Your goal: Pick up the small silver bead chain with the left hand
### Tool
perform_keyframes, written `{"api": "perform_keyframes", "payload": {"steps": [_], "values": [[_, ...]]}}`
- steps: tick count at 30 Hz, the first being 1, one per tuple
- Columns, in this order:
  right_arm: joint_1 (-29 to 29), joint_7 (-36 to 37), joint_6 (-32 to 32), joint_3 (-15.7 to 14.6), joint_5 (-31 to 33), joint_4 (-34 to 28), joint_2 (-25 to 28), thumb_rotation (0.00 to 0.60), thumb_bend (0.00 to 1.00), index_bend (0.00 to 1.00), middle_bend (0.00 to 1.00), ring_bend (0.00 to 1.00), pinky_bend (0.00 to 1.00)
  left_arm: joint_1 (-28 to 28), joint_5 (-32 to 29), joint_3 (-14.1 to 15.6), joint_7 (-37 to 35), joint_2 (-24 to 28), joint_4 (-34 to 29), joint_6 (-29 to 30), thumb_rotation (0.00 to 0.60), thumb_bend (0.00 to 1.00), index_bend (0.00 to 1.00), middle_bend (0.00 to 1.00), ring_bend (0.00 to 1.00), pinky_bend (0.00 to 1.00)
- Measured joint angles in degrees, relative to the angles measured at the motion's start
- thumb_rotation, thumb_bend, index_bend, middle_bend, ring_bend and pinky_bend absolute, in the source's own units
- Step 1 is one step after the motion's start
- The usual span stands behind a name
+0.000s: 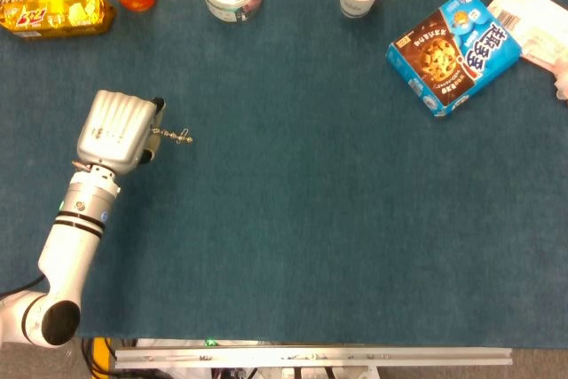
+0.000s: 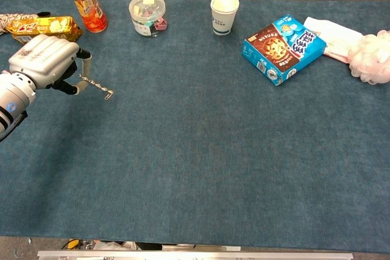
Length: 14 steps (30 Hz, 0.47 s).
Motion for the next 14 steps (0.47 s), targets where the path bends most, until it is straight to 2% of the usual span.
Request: {"api": "perform_keyframes", "payload": {"steps": [14], "values": [[-0.13, 1.47, -0.12, -0.03, -0.17, 1.11, -0.2, 0.6, 0.17, 0.41, 0.49, 0.38, 0.32, -1.39, -2.79, -0.7, 2.48, -1.52, 1.41, -0.27, 0.6, 0.35, 0.61, 0.92, 0.92, 1.0]]}}
